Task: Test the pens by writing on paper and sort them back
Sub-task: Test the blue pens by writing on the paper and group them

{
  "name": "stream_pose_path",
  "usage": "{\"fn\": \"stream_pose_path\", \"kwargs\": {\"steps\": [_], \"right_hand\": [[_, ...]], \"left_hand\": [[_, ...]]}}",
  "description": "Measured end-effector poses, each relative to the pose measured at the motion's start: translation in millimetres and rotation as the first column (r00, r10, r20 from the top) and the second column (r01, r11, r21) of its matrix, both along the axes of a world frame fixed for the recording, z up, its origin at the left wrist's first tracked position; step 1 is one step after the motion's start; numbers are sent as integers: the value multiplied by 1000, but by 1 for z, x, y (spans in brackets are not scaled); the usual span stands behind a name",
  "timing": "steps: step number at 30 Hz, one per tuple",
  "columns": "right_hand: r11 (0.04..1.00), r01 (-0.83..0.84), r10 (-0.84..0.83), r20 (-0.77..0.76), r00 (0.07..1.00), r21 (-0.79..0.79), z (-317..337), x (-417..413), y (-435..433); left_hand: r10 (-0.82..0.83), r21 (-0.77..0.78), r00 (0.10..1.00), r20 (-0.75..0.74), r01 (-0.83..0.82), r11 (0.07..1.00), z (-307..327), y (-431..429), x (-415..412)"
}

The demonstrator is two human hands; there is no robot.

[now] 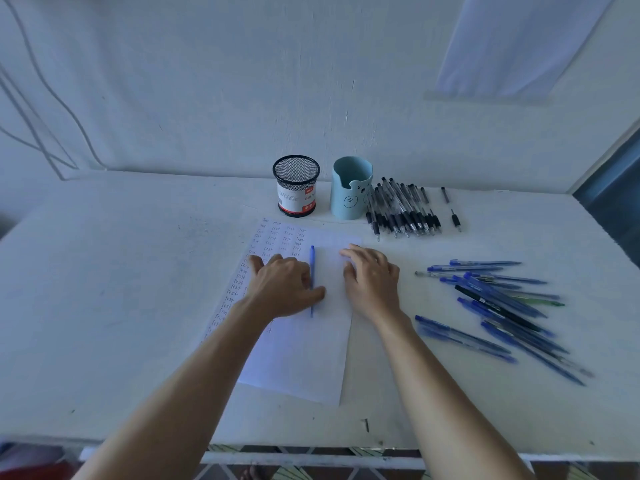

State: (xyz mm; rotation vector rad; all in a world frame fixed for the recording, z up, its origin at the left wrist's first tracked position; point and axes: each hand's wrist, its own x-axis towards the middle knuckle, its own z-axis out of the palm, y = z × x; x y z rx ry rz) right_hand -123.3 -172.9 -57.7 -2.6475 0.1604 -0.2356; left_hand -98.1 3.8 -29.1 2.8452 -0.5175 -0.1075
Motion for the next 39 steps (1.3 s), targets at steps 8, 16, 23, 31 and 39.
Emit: {"fn": "stream_pose_path", "kwargs": {"steps": [8,16,23,31,39], "right_hand": [[994,-49,41,-84,996,-95,4,-4,2],[960,-191,143,-232,962,-203,4,-26,21],[953,-200,146,-233,962,-228,1,-33,28],[950,-200,145,-228,963,-241,2,-34,29],[956,-193,142,-227,963,-221,3,-34,29]], "left_hand": [[149,-429,935,-321,-284,858,25,19,5],[-236,-812,778,-582,-546,204,25,39,-1],[-169,-770,757,-631,-638,14,20,36,-3],[-518,-593,684,-514,-719,-362,14,46,-11],[-472,-584,735,-487,-676,-449,16,44,-12]]}}
